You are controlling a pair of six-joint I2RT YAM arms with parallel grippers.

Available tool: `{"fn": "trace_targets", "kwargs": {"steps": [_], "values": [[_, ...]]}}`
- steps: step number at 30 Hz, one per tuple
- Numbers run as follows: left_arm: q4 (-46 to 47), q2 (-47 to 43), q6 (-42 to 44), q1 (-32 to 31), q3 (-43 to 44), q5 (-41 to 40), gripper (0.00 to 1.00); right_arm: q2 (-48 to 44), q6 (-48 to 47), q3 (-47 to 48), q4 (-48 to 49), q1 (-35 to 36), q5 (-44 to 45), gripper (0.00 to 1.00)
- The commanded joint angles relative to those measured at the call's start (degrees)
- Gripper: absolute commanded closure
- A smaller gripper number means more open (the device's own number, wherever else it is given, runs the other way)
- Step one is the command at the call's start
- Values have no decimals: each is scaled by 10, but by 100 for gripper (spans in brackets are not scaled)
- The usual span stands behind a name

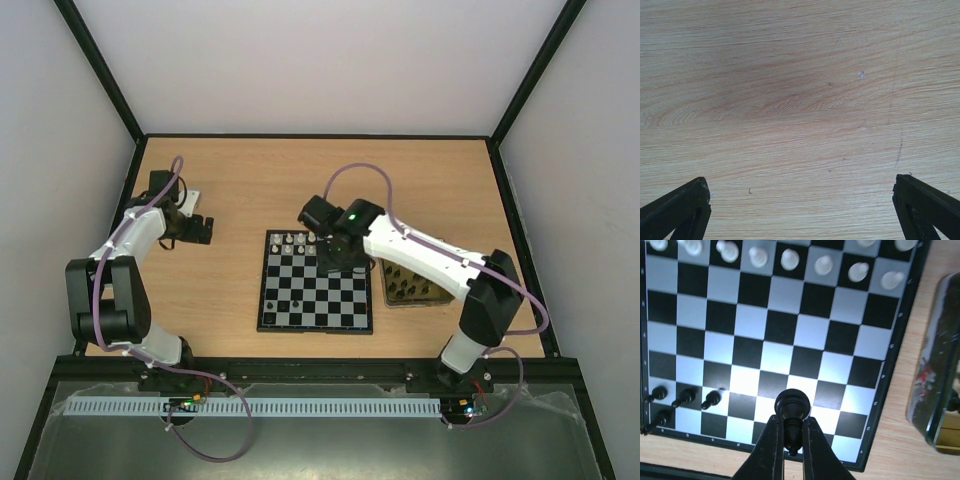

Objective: Set up the chess pieces on the board
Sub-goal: Pick up the chess piece from the storage box, then place the chess piece on the chessboard.

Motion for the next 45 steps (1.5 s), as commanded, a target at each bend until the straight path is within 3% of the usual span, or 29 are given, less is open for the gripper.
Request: {"fn": "trace_targets", "kwargs": {"steps": [1, 14, 45], "values": [[-2, -22, 4, -2, -8, 2, 1, 21, 37, 21, -21, 47, -2, 98], [6, -26, 4, -2, -10, 0, 1, 124, 70, 67, -5, 175, -5, 98], [15, -31, 2, 0, -28, 1, 1, 171, 57, 23, 53, 196, -38, 98]]}}
